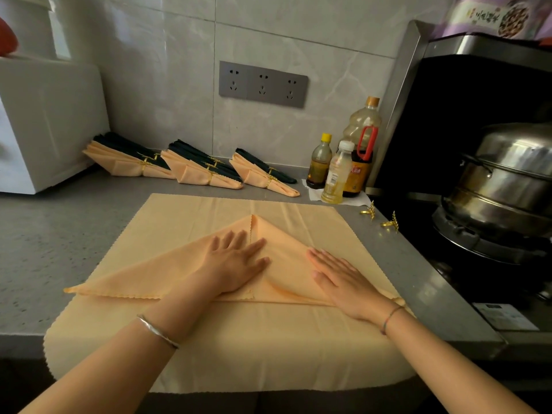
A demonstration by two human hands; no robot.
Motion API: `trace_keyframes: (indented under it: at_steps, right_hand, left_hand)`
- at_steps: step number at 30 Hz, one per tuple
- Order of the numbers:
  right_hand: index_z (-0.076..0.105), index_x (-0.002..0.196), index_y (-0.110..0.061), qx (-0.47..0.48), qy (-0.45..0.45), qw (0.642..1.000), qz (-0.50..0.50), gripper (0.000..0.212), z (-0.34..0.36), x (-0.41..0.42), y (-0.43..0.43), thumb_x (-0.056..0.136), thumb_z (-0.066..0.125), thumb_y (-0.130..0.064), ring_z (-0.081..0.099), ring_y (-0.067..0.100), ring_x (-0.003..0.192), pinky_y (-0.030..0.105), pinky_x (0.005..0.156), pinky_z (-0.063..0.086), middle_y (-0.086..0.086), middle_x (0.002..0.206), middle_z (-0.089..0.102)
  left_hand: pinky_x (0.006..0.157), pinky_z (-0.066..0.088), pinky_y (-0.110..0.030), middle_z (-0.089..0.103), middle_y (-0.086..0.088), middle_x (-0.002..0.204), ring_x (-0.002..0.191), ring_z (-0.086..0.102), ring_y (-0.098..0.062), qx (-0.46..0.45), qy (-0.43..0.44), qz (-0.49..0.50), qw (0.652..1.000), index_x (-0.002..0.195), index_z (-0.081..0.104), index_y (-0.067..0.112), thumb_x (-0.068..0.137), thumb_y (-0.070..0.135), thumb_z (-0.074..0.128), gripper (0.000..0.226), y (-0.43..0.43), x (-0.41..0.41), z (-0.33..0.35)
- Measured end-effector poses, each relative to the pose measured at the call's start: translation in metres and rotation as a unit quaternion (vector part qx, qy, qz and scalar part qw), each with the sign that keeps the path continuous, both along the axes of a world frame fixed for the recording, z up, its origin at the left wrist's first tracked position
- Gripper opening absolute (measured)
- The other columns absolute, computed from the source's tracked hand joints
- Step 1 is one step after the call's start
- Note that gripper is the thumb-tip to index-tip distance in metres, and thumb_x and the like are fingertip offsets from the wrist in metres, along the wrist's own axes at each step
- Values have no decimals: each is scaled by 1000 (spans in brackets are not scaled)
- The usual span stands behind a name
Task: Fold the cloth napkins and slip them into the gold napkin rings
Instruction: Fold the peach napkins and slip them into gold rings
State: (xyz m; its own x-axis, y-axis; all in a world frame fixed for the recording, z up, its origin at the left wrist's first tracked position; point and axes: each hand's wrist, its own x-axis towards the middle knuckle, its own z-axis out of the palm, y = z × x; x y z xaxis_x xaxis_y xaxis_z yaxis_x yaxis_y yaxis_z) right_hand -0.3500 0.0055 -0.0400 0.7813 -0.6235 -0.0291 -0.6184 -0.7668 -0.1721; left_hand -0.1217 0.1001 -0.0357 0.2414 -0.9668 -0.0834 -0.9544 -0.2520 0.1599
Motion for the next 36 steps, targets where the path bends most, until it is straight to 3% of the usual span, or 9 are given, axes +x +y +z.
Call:
trace_keyframes:
  at_steps: [8, 13, 16, 18, 22, 23, 26, 30, 36]
  right_hand:
    - [-17, 140, -37, 25, 32, 998, -38, 52, 2, -78, 16, 95, 5, -51, -20, -9, 134, 15, 109, -11, -22, 149, -21]
    - [-21, 140, -36, 31, 51, 996, -63, 74, 1, -106, 22, 76, -11, -71, -23, -5, 136, 21, 113, -13, -21, 149, -25]
    - [-15, 144, -32, 30, 35, 996, -79, 63, 6, -100, 25, 91, 5, -59, -20, -5, 136, 21, 112, -14, -19, 150, -19]
    - [-11, 145, -35, 10, 1, 998, -59, 64, 10, -90, 30, 89, 8, -60, -17, -8, 136, 19, 112, -14, -22, 150, -14]
    - [-1, 140, -44, 6, -22, 999, 37, 61, 12, -62, 43, 84, 7, -64, -14, -16, 134, 14, 110, -12, -29, 149, -6]
    - [2, 141, -45, 8, -24, 998, 54, 58, 12, -56, 45, 86, 10, -63, -12, -16, 134, 14, 111, -11, -30, 149, -3]
    - [11, 146, -41, 12, -29, 995, 90, 52, 11, -40, 50, 97, 23, -52, -7, -16, 135, 12, 110, -8, -31, 147, 0]
    - [15, 147, -38, 23, -29, 994, 106, 49, 7, -26, 58, 101, 28, -46, -3, -14, 134, 10, 108, -5, -31, 144, 3]
    - [18, 147, -38, 9, -31, 993, 115, 45, 3, -20, 60, 102, 25, -41, 2, -8, 140, 19, 116, 2, -25, 152, 10]
  left_hand:
    - [118, -3, -47, -3, -2, 161, 147, -6, -27, 7, 0, 3, 1000, 149, 2, 45, 95, 63, 15, 59, 1, -3, -2]
    - [118, -2, -48, -2, -3, 161, 147, -4, -28, 8, -4, -1, 1000, 149, 2, 46, 94, 64, 15, 58, -1, -3, 0]
    - [118, 0, -46, 1, -2, 161, 148, -1, -27, 1, 10, -6, 1000, 149, -2, 44, 96, 60, 14, 58, 1, -6, 0]
    - [120, 4, -42, 5, -1, 161, 148, 3, -24, -28, 33, -3, 999, 151, -4, 38, 98, 56, 13, 59, 7, -11, 2]
    - [116, 13, -32, 16, 2, 159, 146, 14, -18, -72, 10, 17, 997, 153, 13, 25, 100, 51, 14, 59, 34, -26, 6]
    - [115, 15, -31, 17, 2, 159, 146, 16, -17, -68, 5, 10, 998, 152, 16, 25, 98, 57, 11, 63, 43, -30, 5]
    - [115, 17, -30, 18, 4, 158, 145, 18, -14, -68, -2, -29, 997, 152, 18, 28, 66, 83, -19, 109, 71, -41, 7]
    - [116, 4, -26, 9, 6, 160, 147, 6, -14, -62, 13, -64, 996, 153, 9, 26, 70, 74, -14, 98, 93, -54, 2]
    - [111, -10, -23, -6, 7, 160, 146, -11, -12, -47, 15, -93, 994, 151, -6, 31, 82, 66, 2, 78, 101, -57, -3]
